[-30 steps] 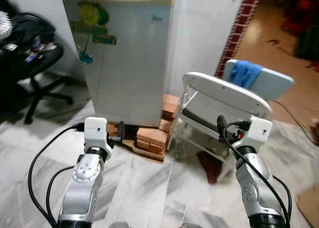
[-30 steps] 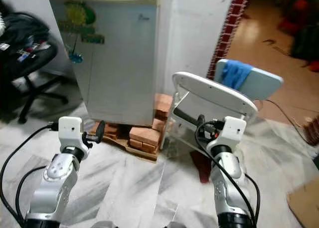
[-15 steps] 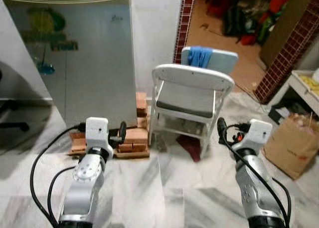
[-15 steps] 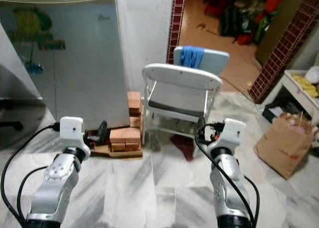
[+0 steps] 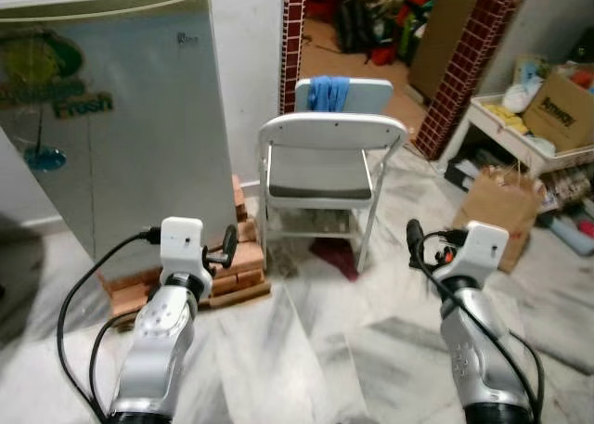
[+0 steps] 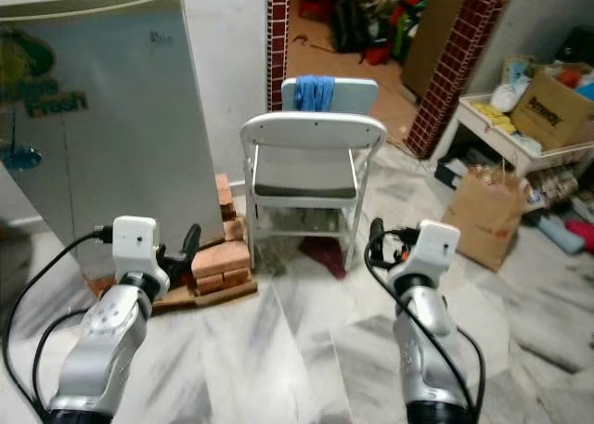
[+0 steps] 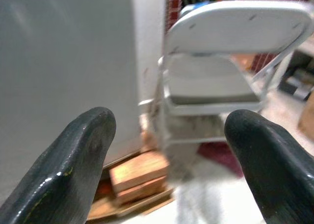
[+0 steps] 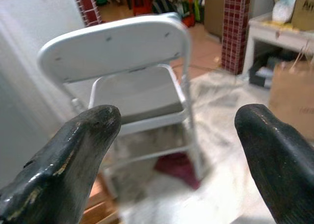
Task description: Restocking fridge
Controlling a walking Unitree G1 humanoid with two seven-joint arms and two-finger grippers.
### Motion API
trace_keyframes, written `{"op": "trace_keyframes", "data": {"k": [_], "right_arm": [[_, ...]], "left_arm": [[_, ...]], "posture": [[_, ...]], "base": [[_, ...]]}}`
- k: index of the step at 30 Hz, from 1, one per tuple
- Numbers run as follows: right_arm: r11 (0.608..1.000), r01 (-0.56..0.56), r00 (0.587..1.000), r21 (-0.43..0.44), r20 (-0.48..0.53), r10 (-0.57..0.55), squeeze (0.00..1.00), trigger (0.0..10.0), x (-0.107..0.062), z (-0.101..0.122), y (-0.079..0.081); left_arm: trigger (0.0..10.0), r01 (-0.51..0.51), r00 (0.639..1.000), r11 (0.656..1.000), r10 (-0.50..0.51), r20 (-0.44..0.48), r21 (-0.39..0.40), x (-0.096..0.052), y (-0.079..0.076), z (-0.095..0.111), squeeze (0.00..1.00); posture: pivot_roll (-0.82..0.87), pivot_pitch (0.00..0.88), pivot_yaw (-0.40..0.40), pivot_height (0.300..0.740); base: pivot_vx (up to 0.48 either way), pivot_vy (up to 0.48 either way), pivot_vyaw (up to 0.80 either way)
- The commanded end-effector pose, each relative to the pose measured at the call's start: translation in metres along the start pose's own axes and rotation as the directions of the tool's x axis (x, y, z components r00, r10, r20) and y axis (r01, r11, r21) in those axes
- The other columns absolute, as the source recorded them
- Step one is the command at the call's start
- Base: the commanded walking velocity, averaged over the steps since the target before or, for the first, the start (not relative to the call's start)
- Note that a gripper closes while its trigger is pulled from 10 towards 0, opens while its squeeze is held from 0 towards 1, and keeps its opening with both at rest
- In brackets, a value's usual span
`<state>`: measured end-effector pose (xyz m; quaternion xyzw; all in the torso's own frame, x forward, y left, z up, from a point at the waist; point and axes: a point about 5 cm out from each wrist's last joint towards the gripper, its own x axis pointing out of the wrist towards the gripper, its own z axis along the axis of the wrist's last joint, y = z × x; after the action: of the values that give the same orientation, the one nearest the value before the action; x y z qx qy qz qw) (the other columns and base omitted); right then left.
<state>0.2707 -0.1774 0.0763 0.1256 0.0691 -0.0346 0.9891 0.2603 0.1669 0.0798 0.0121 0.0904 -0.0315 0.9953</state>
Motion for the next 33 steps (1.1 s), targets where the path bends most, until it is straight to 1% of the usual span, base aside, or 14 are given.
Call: {"op": "trace_keyframes", "data": {"k": [1,15,26,28,29,33], "right_arm": [[1.000,0.016,1.000,-0.019,0.023,-0.015,0.00,10.0,0.0010,0.0081,-0.0070],[1.000,0.020,1.000,-0.017,0.022,-0.020,0.00,10.0,0.0017,0.0073,-0.0070],[1.000,0.023,1.000,-0.019,0.018,-0.023,0.00,10.0,0.0007,0.0056,-0.0058],[1.000,0.022,1.000,-0.018,0.018,-0.022,0.00,10.0,0.0010,0.0056,-0.0053],[1.000,0.025,1.000,-0.016,0.017,-0.025,0.00,10.0,0.0016,0.0055,-0.0052],[0.999,0.033,0.999,-0.020,0.013,-0.032,0.00,10.0,0.0027,0.0053,-0.0048]], "left_arm": [[10.0,0.023,1.000,1.000,-0.023,0.010,-0.008,0.0029,-0.0064,0.0037,0.00],[10.0,0.054,0.999,0.999,-0.054,-0.001,0.000,0.0025,-0.0101,0.0008,0.00],[10.0,0.079,0.997,0.997,-0.079,-0.004,0.021,0.0017,-0.0116,-0.0006,0.00],[10.0,0.081,0.997,0.997,-0.081,-0.003,0.020,0.0008,-0.0113,-0.0008,0.00],[10.0,0.085,0.996,0.996,-0.085,0.001,0.034,-0.0007,-0.0117,-0.0011,0.00],[10.0,0.094,0.996,0.995,-0.094,0.006,0.046,-0.0033,-0.0123,-0.0008,0.00]], "posture": [[0.01,0.000,-0.034,0.740],[0.01,0.000,-0.032,0.740],[0.02,0.000,-0.040,0.740],[0.02,0.000,-0.039,0.740],[0.02,0.000,-0.038,0.740],[0.02,0.000,-0.036,0.740]], "base": [[0.000,0.480,-0.80],[0.000,0.480,-0.80],[0.000,0.480,-0.80],[0.000,0.356,-0.80],[0.000,0.000,-0.59],[0.000,0.000,0.00]]}}
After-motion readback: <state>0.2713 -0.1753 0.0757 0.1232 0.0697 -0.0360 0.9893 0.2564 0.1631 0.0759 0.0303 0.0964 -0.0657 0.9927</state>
